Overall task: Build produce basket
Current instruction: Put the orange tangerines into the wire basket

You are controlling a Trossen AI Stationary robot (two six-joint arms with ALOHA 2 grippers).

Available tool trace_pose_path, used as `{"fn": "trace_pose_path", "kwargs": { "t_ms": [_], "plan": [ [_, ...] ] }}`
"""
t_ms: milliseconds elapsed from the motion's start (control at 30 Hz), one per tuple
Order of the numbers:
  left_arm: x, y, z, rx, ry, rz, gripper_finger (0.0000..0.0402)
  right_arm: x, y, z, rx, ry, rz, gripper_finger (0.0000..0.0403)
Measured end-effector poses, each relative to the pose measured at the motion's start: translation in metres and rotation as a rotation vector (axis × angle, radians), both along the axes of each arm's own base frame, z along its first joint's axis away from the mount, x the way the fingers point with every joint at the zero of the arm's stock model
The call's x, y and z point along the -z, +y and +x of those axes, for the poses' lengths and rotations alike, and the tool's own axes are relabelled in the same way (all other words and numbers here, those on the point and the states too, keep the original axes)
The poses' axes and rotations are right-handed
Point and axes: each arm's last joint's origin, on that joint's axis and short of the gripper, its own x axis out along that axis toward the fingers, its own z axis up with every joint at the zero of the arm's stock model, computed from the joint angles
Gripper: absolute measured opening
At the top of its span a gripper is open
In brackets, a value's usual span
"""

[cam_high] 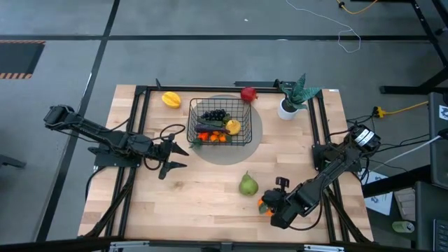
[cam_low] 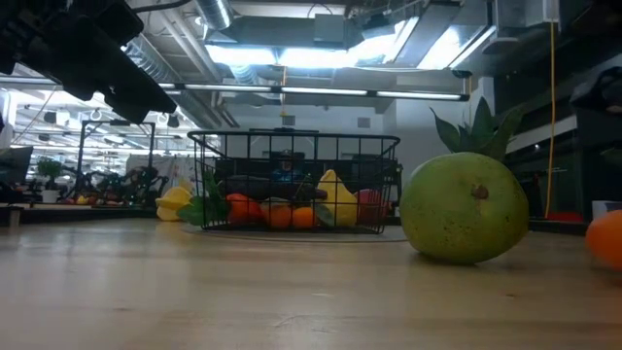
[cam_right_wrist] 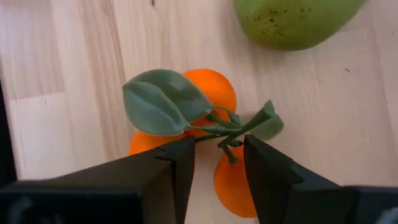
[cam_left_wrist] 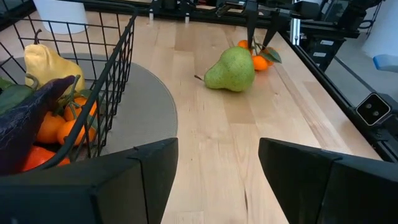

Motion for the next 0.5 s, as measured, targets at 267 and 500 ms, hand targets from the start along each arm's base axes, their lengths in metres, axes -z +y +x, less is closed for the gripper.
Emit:
{"fn": "trace_pose_path", "kwargs": {
  "t_ms": [267, 500],
  "plan": [
    [0.0, 0.0, 0.0, 0.0, 0.0, 0.0, 0.0213, 0.0, 0.0002, -0.0001, -0.022, 0.005, -0.003, 0.0126],
    [0.0, 0.0, 0.0, 0.0, 0.0, 0.0, 0.0213, -0.0009, -0.0002, -0.0008, -0.079, 0.027, -0.024, 0.0126]
  ]
}}
